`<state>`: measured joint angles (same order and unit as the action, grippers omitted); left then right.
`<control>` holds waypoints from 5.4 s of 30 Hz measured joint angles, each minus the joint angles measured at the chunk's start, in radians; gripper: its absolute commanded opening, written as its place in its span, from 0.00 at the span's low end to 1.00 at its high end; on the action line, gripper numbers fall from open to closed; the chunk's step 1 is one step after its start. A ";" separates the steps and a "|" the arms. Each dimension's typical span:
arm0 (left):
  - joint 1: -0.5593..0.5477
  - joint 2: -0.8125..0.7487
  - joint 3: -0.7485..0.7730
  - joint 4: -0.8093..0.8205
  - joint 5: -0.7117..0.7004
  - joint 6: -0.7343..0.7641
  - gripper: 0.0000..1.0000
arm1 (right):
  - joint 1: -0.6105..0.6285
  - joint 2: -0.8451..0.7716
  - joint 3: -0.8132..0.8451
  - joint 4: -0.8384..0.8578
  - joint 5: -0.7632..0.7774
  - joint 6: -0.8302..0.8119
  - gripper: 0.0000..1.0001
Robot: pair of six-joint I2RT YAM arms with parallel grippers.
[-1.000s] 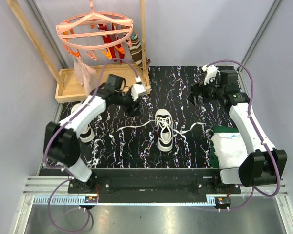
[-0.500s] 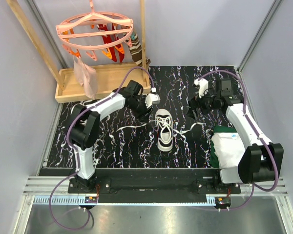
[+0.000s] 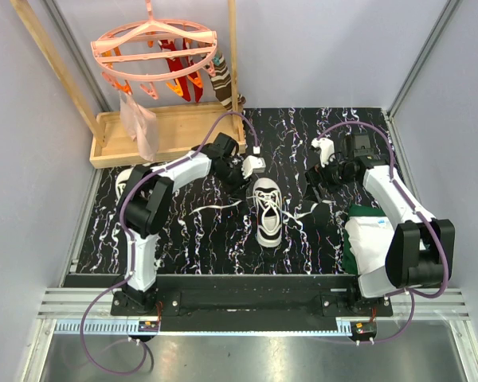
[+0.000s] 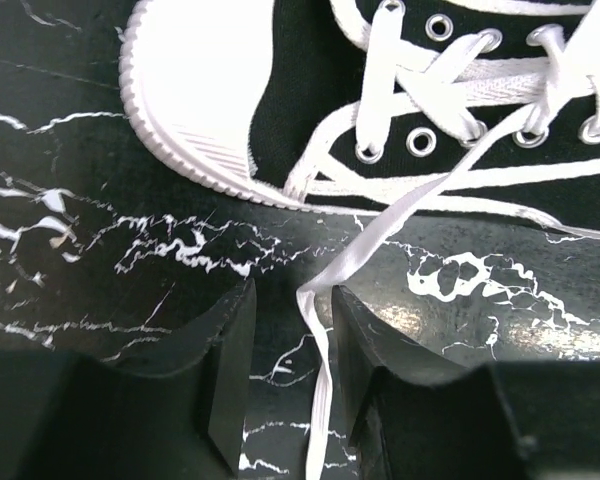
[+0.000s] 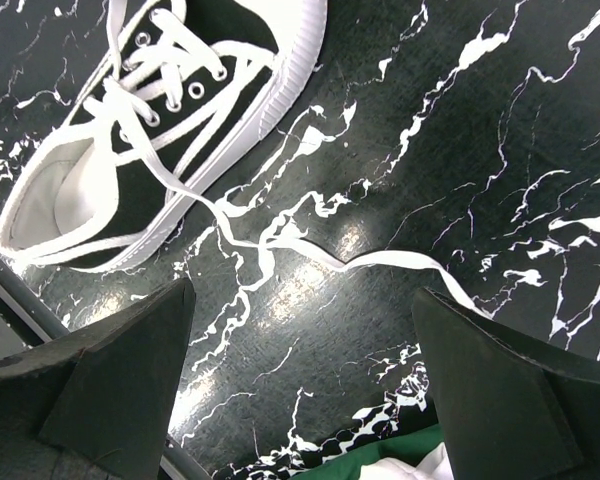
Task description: Tie the shoes
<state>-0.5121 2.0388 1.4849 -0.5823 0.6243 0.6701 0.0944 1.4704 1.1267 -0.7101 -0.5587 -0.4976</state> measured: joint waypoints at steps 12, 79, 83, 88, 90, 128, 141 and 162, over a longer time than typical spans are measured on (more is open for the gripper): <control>-0.011 0.019 0.005 -0.008 0.010 0.026 0.00 | 0.000 0.040 0.000 -0.018 0.018 -0.019 0.95; -0.010 -0.249 -0.252 0.458 0.166 -0.552 0.00 | 0.084 0.283 -0.066 0.096 0.303 0.486 0.47; -0.010 -0.250 -0.253 0.468 0.167 -0.559 0.00 | 0.118 0.294 -0.053 0.105 0.359 0.511 0.29; -0.010 -0.268 -0.274 0.473 0.178 -0.558 0.00 | 0.124 0.302 -0.045 0.115 0.385 0.519 0.00; -0.011 -0.278 -0.285 0.472 0.183 -0.554 0.00 | 0.124 0.302 -0.040 0.116 0.385 0.521 0.00; -0.046 -0.423 -0.389 0.477 0.248 -0.391 0.00 | 0.330 0.284 0.298 0.257 -0.046 0.567 0.00; -0.046 -0.433 -0.414 0.465 0.254 -0.333 0.00 | 0.431 0.426 0.340 0.273 -0.117 0.584 0.36; -0.027 -0.434 -0.416 0.476 0.259 -0.345 0.00 | 0.264 0.266 0.353 0.151 -0.178 0.512 0.70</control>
<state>-0.5392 1.6051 1.0687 -0.1062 0.8829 0.3252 0.3584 1.7363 1.4796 -0.5594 -0.7368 0.0139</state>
